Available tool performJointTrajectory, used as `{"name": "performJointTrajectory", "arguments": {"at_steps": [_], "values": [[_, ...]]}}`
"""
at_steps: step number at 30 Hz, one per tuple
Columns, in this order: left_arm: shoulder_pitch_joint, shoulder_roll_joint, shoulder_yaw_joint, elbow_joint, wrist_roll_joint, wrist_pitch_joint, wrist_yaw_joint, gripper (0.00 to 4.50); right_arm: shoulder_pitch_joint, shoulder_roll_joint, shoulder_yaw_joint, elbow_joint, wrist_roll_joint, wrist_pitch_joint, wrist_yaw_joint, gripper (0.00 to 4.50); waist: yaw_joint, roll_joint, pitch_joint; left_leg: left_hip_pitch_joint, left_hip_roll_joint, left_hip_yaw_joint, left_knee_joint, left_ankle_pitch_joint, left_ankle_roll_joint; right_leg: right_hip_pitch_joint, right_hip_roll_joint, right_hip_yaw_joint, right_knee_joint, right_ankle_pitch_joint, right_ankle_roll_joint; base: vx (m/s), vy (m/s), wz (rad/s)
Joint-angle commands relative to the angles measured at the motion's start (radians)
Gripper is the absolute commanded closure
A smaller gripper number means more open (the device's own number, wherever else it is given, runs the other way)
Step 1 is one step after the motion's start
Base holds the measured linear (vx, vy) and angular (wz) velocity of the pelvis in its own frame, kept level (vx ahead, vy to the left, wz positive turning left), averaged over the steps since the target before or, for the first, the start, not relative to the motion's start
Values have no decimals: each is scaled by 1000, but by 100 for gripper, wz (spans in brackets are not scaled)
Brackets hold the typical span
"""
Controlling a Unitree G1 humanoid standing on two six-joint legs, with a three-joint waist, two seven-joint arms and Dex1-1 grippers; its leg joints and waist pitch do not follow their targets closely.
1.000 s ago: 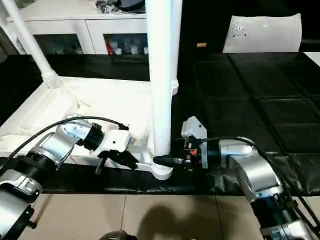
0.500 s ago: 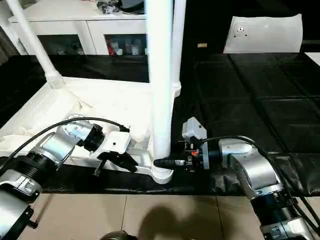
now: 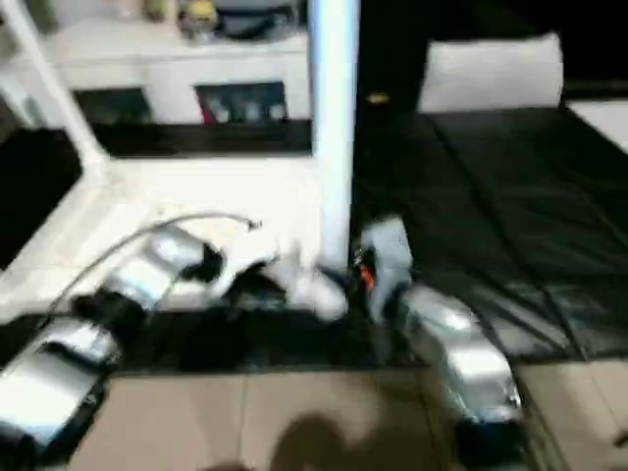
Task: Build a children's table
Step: Rotate leg to tighten
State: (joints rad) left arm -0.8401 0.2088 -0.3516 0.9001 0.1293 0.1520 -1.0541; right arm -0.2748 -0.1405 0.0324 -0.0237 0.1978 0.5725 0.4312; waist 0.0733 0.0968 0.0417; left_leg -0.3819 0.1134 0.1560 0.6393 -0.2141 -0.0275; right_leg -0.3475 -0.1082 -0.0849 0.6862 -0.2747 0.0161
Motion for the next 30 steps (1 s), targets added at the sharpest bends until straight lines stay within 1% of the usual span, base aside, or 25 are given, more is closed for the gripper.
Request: {"name": "performJointTrajectory", "arguments": {"at_steps": [1, 2, 3, 4, 5, 6, 7, 9, 10, 11, 13, 14, 15, 16, 17, 18, 19, 20, 21, 22, 23, 25, 26, 27, 30], "values": [[-68, -30, 95, 3, -39, 19, 184, 450, -12, 95, 63, 31, 47, 69, -49, 257, -4, -9, -50, -9, 104, -66, -95, -73, -22, 22, -73, 51, -142, -355, -158, 0, 0, 0], [-81, -44, 101, 11, -37, 13, 211, 450, -35, 136, 50, 45, 34, 81, -107, 257, -31, 3, -58, 14, 119, -77, -111, -249, -53, 6, -52, 51, -116, -198, -194, 0, 0, 0], [-82, -46, 101, 12, -37, 10, 214, 450, -39, 143, 47, 47, 33, 81, -117, 257, -40, 3, -61, 20, 121, -82, -116, -303, -67, 7, -58, 53, -106, -123, -218, 0, 0, 0], [-85, -49, 99, 13, -34, 4, 217, 450, -44, 156, 42, 50, 31, 82, -130, 257, -47, 5, -59, 14, 116, -80, -120, -337, -65, 13, -61, 53, -106, -81, -237, 0, 0, 0], [-86, -50, 94, 11, -31, 10, 208, 450, -48, 164, 44, 52, 20, 65, -140, 257, -56, -1, -55, 5, 108, -70, -118, -358, -36, 24, -73, 54, -121, -50, -255, 0, 0, 0], [-85, -47, 88, 10, -25, 4, 206, 450, -48, 165, 43, 51, 19, 60, -141, 257, -55, -2, -54, 7, 106, -65, -115, -348, -23, 23, -77, 55, -127, -50, -257, 0, 0, 0], [-76, -39, 81, 3, -20, 1, 180, 450, -49, 161, 47, 50, -2, 43, -137, 222, -54, -7, -56, 4, 104, -58, -111, -299, 6, 32, -83, 58, -132, -43, -259, 0, 0, 0], [-69, -27, 72, -1, -10, -16, 167, 450, -47, 157, 34, 44, 0, 31, -135, 222, -48, -9, -56, 1, 109, -53, -110, -223, 42, 32, -85, 59, -133, -3, -262, 0, 0, 0], [-62, -12, 64, -10, -4, -21, 149, 450, -41, 141, 31, 32, 0, 23, -125, 199, -47, -17, -54, 0, 109, -51, -110, -211, 53, 31, -84, 58, -134, 2, -263, 0, 0, 0], [-57, -4, 64, -17, -5, -21, 137, 450, -37, 130, 29, 22, 2, 18, -117, 178, -44, -13, -56, 3, 115, -50, -110, -189, 68, 30, -81, 58, -130, 28, -267, 0, 0, 0], [-50, 11, 65, -20, -3, -40, 110, 450, -28, 115, 15, 1, 11, 24, -105, 174, -45, -14, -54, 3, 118, -50, -113, -188, 79, 31, -81, 57, -127, 47, -274, 0, 0, 0], [-46, 18, 64, -21, -4, -45, 95, 450, -21, 102, 13, -13, 15, 21, -90, 149, -45, -14, -52, 4, 118, -50, -113, -191, 82, 30, -80, 57, -128, 47, -275, 0, 0, 0], [-30, 38, 56, -32, -6, -70, 47, 450, -1, 62, 6, -54, 26, 26, -54, 138, -46, -28, -50, 1, 118, -48, -114, -187, 92, 32, -80, 58, -129, 52, -274, 0, 0, 0], [-25, 44, 54, -35, -8, -75, 33, 450, 5, 50, 2, -66, 30, 29, -44, 138, -43, -22, -52, 0, 116, -47, -111, -168, 103, 37, -84, 59, -128, 58, -271, 0, 0, 0], [-16, 54, 49, -44, -8, -91, 15, 450, 16, 30, 2, -85, 40, 25, -17, 129, -44, -32, -53, -1, 118, -44, -108, -139, 116, 35, -84, 59, -126, 90, -274, 0, 0, 0], [-9, 61, 44, -50, -9, -104, -3, 450, 25, 13, 2, -99, 45, 22, 5, 129, -43, -29, -56, -5, 118, -46, -105, -117, 122, 38, -87, 58, -121, 116, -279, 0, 0, 0], [1, 71, 39, -58, -13, -116, -32, 450, 37, -13, -3, -118, 52, 21, 32, 118, -41, -30, -62, -6, 118, -43, -95, -52, 151, 35, -86, 57, -112, 206, -285, 0, 0, 0], [15, 84, 31, -74, -17, -146, -66, 450, 50, -39, -12, -137, 65, 21, 63, 93, -42, -31, -63, -8, 118, -43, -93, -25, 168, 33, -82, 56, -106, 245, -289, 0, 0, 0], [25, 95, 25, -86, -24, -158, -99, 450, 62, -67, -19, -151, 78, 16, 95, 90, -40, -46, -62, -12, 116, -39, -90, -2, 201, 32, -85, 54, -102, 271, -297, 0, 0, 0], [33, 105, 22, -96, -27, -155, -121, 450, 73, -91, -28, -161, 89, 13, 120, 90, -37, -53, -61, -10, 116, -33, -87, -2, 211, 28, -85, 54, -105, 254, -296, 0, 0, 0], [38, 116, 16, -99, -25, -163, -138, 450, 83, -115, -36, -166, 100, 9, 146, 89, -30, -46, -60, -9, 119, -32, -86, -8, 210, 25, -85, 54, -105, 227, -298, 0, 0, 0], [48, 146, -5, -103, -13, -210, -183, 450, 105, -180, -44, -170, 118, -23, 234, 53, -28, -50, -53, -9, 123, -33, -92, -38, 199, 23, -82, 54, -109, 173, -299, 0, 0, 0], [48, 147, -5, -103, -13, -210, -183, 450, 105, -181, -44, -170, 118, -23, 235, 53, -26, -49, -51, -7, 124, -33, -94, -56, 194, 21, -81, 53, -111, 152, -300, 0, 0, 0], [59, 166, -13, -117, -17, -233, -230, 450, 118, -239, -46, -171, 139, -45, 326, 37, -24, -57, -49, -6, 126, -30, -97, -93, 177, 23, -82, 55, -115, 103, -305, 0, 0, 0], [70, 187, -27, -148, -26, -253, -310, 450, 111, -317, -35, -158, 173, -72, 459, 13, -18, -58, -44, -6, 125, -27, -99, -118, 159, 24, -85, 58, -121, 49, -303, 0, 0, 0]]}}
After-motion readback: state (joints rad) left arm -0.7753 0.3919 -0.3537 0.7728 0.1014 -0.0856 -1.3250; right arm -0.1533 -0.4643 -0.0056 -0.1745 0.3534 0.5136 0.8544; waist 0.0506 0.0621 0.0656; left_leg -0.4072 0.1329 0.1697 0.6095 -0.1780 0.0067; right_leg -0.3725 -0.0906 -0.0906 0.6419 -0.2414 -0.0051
